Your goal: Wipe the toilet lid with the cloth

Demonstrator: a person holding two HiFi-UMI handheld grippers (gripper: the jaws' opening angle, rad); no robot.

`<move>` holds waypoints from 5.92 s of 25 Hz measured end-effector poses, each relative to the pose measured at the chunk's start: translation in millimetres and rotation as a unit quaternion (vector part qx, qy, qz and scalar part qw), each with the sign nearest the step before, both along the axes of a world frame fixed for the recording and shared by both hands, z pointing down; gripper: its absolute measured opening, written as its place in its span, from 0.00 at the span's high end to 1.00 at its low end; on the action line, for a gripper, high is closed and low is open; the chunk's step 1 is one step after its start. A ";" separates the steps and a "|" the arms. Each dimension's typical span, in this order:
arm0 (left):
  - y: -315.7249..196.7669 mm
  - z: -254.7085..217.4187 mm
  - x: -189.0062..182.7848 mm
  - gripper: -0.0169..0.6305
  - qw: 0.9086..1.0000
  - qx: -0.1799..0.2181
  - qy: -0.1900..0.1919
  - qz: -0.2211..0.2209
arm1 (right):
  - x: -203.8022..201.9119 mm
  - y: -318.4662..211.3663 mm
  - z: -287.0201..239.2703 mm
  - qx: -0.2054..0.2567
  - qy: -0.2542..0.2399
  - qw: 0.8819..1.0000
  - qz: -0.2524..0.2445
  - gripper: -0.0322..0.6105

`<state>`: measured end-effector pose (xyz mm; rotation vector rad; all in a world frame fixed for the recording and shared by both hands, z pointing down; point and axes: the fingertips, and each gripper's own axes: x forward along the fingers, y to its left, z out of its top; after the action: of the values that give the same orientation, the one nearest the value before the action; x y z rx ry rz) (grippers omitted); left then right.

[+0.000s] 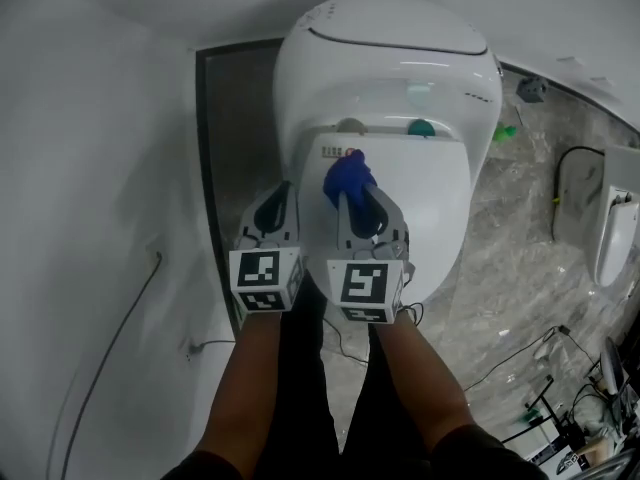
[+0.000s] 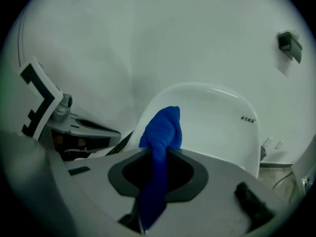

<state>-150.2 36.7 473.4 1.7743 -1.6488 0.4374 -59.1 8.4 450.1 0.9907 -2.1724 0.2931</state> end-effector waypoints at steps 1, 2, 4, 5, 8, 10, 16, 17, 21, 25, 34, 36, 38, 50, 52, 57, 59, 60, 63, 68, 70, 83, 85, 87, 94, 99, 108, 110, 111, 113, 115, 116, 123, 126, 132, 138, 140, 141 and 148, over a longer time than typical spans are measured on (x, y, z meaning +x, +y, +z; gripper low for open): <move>5.5 0.8 -7.9 0.96 1.000 -0.001 0.002 -0.009 | -11.2 9.1 5.3 -0.006 0.001 1.000 -0.006 0.84; 11.7 2.4 -14.9 0.96 1.000 -0.004 0.004 -0.015 | -21.0 18.0 10.7 -0.013 0.004 1.000 -0.012 0.84; 23.6 7.2 -26.4 0.96 1.000 -0.009 0.003 -0.019 | -35.8 34.4 23.2 -0.022 0.018 0.999 -0.025 0.84; 28.4 10.2 -30.8 0.96 1.000 -0.012 0.001 -0.018 | -40.6 41.1 30.8 -0.025 0.028 0.999 -0.032 0.84; 37.9 19.6 -39.7 0.96 1.000 -0.018 -0.002 -0.015 | -46.6 52.9 51.3 -0.032 0.047 0.998 -0.039 0.84; 39.8 21.4 -44.5 0.96 1.000 -0.014 0.001 -0.021 | -47.3 54.9 58.1 -0.039 0.039 0.998 -0.038 0.84; 35.9 20.0 -34.5 0.96 1.000 0.000 -0.002 -0.019 | -35.8 48.7 65.8 -0.018 0.075 0.995 -0.063 0.84; 34.4 18.7 -28.8 0.96 1.000 0.003 -0.001 -0.016 | -30.7 46.3 65.1 -0.014 0.079 0.995 -0.057 0.84; 28.3 8.2 -5.4 0.96 1.000 0.024 -0.007 -0.008 | -2.9 40.9 61.4 -0.012 0.069 0.997 -0.022 0.84; 20.0 -2.9 21.5 0.96 0.999 0.039 -0.023 0.005 | 34.3 33.1 57.9 -0.001 0.068 0.998 -0.001 0.84; 12.8 -0.7 104.7 0.96 0.998 0.029 -0.030 0.045 | 106.2 17.3 57.7 -0.002 0.040 0.999 0.030 0.84; 10.4 -1.4 120.0 0.96 0.998 0.028 -0.030 0.050 | 120.5 14.5 57.4 0.011 0.042 0.999 0.028 0.84; 5.7 -4.2 134.3 0.96 0.998 0.032 -0.027 0.051 | 137.3 10.4 56.2 0.025 0.049 0.998 0.027 0.84; 4.2 -28.1 184.8 0.96 0.997 0.043 -0.030 0.049 | 232.7 -14.7 64.2 0.058 0.088 0.993 0.057 0.85; 9.0 -29.0 194.5 0.96 0.998 0.040 -0.025 0.052 | 252.2 -19.9 69.8 0.052 0.101 0.991 0.074 0.84; 27.1 -24.1 194.3 0.96 0.998 0.031 -0.012 0.051 | 276.4 -16.4 69.4 0.034 0.108 0.988 0.106 0.84; 33.9 -23.8 182.6 0.96 0.998 0.031 -0.012 0.047 | 263.0 -7.4 55.6 0.042 0.091 0.989 0.106 0.84; 38.0 -23.9 175.4 0.96 0.998 0.031 -0.011 0.045 | 251.7 -1.0 47.7 0.045 0.082 0.990 0.103 0.84; 51.9 -25.9 150.3 0.96 0.998 0.034 -0.021 0.043 | 205.2 25.1 29.2 0.048 0.050 0.994 0.086 0.84; 82.7 -25.9 105.5 0.96 0.997 0.036 -0.047 0.052 | 114.1 77.6 15.5 0.035 0.007 0.999 0.041 0.84; 98.7 -21.7 84.9 0.96 0.998 0.028 -0.042 0.037 | 81.4 96.3 17.2 0.024 -0.003 0.999 0.021 0.84; 148.6 25.8 6.6 0.96 0.998 -0.013 -0.053 -0.008 | -13.4 148.3 68.1 -0.005 0.040 0.997 -0.060 0.84; 149.4 28.5 7.3 0.96 0.999 -0.015 -0.052 -0.009 | -13.9 147.4 68.9 0.008 0.051 0.996 -0.075 0.84; 151.1 28.9 12.3 0.96 0.998 -0.017 -0.053 -0.004 | -11.0 147.5 69.2 0.009 0.057 0.995 -0.079 0.84; 139.6 22.8 55.0 0.96 0.998 -0.014 -0.048 0.032 | 33.7 139.8 64.8 0.004 0.048 0.998 -0.042 0.84; 127.9 19.6 100.5 0.96 0.997 -0.012 -0.041 0.059 | 88.1 129.0 61.6 0.006 0.031 0.999 0.003 0.84; 113.5 18.8 170.3 0.96 0.995 -0.009 -0.034 0.096 | 185.3 111.4 64.4 -0.014 0.005 0.995 0.094 0.84; 112.1 19.5 183.9 0.96 0.994 -0.010 -0.032 0.102 | 204.0 108.0 65.1 -0.016 0.003 0.994 0.109 0.84; 112.0 20.3 190.7 0.96 0.994 -0.012 -0.030 0.105 | 213.5 106.4 65.5 -0.015 0.005 0.993 0.115 0.84; 110.9 22.3 203.1 0.96 0.994 -0.012 -0.020 0.107 | 233.9 102.1 67.8 -0.013 0.011 0.991 0.130 0.84; 108.7 22.4 212.2 0.96 0.995 -0.010 -0.004 0.103 | 253.6 97.4 71.7 -0.013 0.014 0.989 0.147 0.84; 108.1 22.2 215.0 0.96 0.995 -0.009 0.002 0.100 | 262.5 95.6 73.8 -0.013 0.016 0.988 0.155 0.84; 115.6 23.8 213.6 0.96 0.996 -0.008 0.010 0.087 | 301.3 86.4 84.8 -0.011 0.042 0.982 0.185 0.85; 123.0 20.8 197.6 0.96 0.998 -0.004 0.016 0.067 | 301.0 89.2 77.8 -0.007 0.034 0.980 0.196 0.84; 148.0 15.2 145.6 0.96 0.999 0.004 0.015 0.027 | 218.2 155.1 40.7 -0.005 -0.019 0.992 0.126 0.84; 186.0 19.2 94.8 0.96 1.000 -0.009 0.007 -0.014 | 119.1 222.8 38.6 -0.038 -0.027 0.999 0.024 0.84; 199.1 21.8 77.1 0.96 1.000 -0.016 0.003 -0.026 | 95.3 227.8 44.4 -0.046 -0.032 0.998 0.013 0.84; 205.0 23.6 68.3 0.96 0.999 -0.020 0.001 -0.032 | 83.4 228.8 48.3 -0.049 -0.034 0.998 0.007 0.84; 227.1 42.7 40.0 0.96 0.998 -0.039 -0.006 -0.048 | 30.0 228.7 78.6 -0.052 0.005 0.998 -0.043 0.84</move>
<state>-110.2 263.8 516.1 1.6306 -1.6948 0.4638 -29.0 237.1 528.7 0.8370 -2.1616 0.3566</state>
